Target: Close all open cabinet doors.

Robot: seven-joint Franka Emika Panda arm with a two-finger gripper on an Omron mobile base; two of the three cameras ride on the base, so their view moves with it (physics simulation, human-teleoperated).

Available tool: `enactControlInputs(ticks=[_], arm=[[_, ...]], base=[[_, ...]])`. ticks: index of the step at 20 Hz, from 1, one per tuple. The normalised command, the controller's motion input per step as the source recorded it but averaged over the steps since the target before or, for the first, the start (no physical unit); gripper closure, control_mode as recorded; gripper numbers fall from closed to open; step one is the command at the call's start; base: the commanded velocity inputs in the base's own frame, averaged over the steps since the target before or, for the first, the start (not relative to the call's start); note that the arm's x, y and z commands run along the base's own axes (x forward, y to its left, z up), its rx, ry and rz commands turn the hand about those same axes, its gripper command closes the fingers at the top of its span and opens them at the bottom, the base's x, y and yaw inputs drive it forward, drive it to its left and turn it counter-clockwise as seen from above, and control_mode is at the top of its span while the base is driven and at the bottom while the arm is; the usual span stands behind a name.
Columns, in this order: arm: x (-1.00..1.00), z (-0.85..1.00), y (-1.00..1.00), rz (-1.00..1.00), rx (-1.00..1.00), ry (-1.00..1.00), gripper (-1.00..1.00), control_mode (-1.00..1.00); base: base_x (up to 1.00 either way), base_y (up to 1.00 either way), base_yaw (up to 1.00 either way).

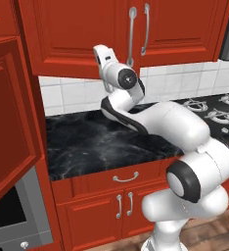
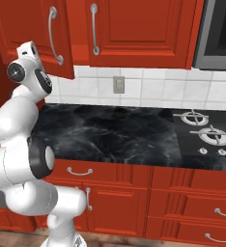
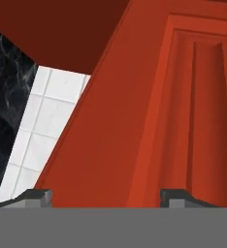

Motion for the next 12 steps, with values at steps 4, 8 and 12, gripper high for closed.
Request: enactControlInputs(ticks=[4, 8, 12], arm=[[0.58, 0.00, -0.48, -0.07, 0.00, 0.00, -1.00, -1.00], [0.77, 0.00, -0.57, -0.12, 0.00, 0.05, -1.00, -1.00], [0.79, 0.00, -0.64, -0.13, 0.00, 0.05, -1.00, -1.00]], base=[[0.00, 0.00, 0.00], [0.00, 0.00, 0.00], [0.00, 0.00, 0.00]])
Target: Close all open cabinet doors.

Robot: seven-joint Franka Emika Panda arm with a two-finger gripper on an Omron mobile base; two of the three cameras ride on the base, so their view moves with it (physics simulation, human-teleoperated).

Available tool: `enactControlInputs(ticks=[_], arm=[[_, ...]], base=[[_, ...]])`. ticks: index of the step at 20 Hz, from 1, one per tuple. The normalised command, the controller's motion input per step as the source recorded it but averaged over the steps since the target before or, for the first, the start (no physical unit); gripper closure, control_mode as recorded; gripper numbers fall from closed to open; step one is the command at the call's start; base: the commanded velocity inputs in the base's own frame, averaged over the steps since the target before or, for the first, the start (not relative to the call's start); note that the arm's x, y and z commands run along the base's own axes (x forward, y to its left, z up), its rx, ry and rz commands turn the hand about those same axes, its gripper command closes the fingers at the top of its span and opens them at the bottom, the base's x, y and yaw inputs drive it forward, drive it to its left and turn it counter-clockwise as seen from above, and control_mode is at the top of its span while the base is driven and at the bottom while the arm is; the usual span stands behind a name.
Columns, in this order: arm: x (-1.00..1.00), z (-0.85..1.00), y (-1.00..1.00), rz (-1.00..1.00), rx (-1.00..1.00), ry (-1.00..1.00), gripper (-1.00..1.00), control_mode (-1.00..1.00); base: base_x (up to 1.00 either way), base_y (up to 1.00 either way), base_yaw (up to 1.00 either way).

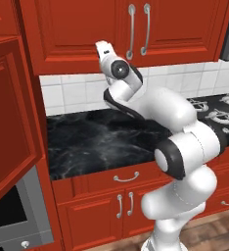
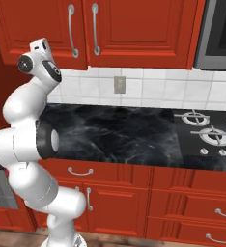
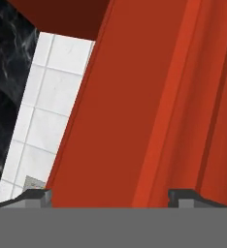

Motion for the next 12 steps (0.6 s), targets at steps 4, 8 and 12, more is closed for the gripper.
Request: enactControlInputs(ticks=[4, 8, 12], arm=[[0.76, 0.00, -0.70, -0.13, 0.00, 0.05, -1.00, -1.00], [0.74, 0.00, -0.72, -0.11, 0.00, 0.04, -1.00, -1.00], [0.60, 0.00, -0.72, -0.09, 0.00, 0.05, -1.00, -1.00]], base=[[0.00, 0.00, 0.00], [0.00, 0.00, 0.00], [0.00, 0.00, 0.00]])
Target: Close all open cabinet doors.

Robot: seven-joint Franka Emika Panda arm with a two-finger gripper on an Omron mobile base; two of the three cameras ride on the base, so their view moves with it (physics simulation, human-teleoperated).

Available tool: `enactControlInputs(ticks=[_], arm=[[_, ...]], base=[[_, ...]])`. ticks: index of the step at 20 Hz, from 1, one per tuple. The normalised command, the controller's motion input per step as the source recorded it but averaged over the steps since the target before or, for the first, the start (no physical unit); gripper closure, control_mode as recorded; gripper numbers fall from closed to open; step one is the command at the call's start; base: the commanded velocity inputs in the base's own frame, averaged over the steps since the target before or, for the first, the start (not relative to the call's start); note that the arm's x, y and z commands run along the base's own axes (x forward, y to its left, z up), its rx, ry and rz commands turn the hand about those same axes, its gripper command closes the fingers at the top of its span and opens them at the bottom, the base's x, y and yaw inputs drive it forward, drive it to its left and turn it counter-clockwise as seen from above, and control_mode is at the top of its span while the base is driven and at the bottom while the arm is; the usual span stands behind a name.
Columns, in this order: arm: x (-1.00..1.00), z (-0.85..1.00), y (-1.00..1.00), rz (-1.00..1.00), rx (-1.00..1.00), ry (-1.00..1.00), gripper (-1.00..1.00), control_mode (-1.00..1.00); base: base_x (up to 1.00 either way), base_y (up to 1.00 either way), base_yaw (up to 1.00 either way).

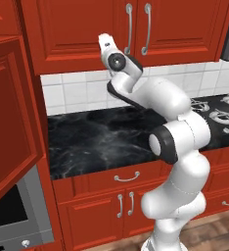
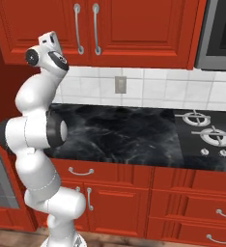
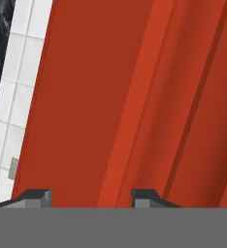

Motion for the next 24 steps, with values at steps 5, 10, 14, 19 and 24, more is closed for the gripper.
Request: enactControlInputs(ticks=[5, 10, 14, 19, 24], arm=[[0.40, 0.00, -0.64, -0.09, 0.00, 0.05, -1.00, -1.00], [0.07, 0.00, -0.65, -0.07, 0.01, 0.08, -1.00, -1.00], [-0.64, 0.00, -0.61, -0.03, 0.03, 0.03, -1.00, -1.00], [-1.00, 0.00, -0.54, 0.00, 0.04, -0.03, -1.00, -1.00], [-1.00, 0.00, -0.29, 0.00, 0.03, -0.15, -1.00, -1.00]], base=[[0.00, 0.00, 0.00], [0.00, 0.00, 0.00], [0.00, 0.00, 0.00], [0.00, 0.00, 0.00], [0.00, 0.00, 0.00]])
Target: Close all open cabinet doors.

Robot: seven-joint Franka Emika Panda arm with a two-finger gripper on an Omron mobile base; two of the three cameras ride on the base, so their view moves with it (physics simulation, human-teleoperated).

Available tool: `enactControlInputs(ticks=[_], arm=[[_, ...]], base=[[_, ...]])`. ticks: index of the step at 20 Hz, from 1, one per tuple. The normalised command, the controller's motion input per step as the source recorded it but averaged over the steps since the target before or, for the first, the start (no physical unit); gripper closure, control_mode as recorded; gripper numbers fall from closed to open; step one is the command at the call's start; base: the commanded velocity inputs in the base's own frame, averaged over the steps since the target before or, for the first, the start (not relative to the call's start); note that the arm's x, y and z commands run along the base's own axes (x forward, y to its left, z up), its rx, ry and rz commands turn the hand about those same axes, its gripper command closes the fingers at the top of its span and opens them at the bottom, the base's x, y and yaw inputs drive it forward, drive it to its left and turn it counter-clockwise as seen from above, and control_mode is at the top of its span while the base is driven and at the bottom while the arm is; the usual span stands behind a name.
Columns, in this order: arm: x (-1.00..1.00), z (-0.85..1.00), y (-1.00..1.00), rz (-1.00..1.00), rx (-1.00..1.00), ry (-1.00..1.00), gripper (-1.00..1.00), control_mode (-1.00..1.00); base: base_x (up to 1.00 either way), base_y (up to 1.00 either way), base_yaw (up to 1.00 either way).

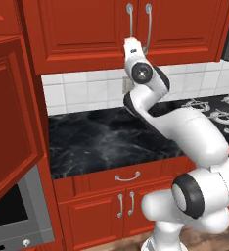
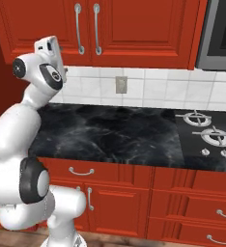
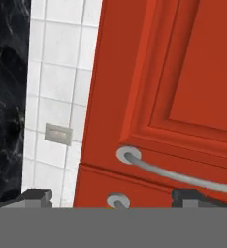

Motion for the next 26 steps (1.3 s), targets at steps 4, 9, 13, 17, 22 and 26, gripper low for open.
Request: enactControlInputs(ticks=[4, 9, 13, 17, 22, 26], arm=[[-1.00, 0.04, -0.19, -0.05, 0.06, -0.08, -1.00, -1.00], [-0.85, 0.21, -0.19, -0.25, 0.11, 0.00, -1.00, -1.00], [-0.84, 0.31, -0.23, -0.32, 0.16, 0.00, -1.00, -1.00], [-0.93, 0.28, -0.26, -0.33, 0.20, 0.03, -1.00, -1.00], [-1.00, 0.14, -0.29, -0.28, 0.25, 0.00, -1.00, -1.00], [-1.00, 0.00, -0.17, -0.11, 0.31, -0.04, -1.00, -1.00]], base=[[0.00, 0.00, 0.00], [0.00, 0.00, 0.00], [0.00, 0.00, 0.00], [0.00, 0.00, 0.00], [0.00, 0.00, 0.00], [0.00, 0.00, 0.00]])
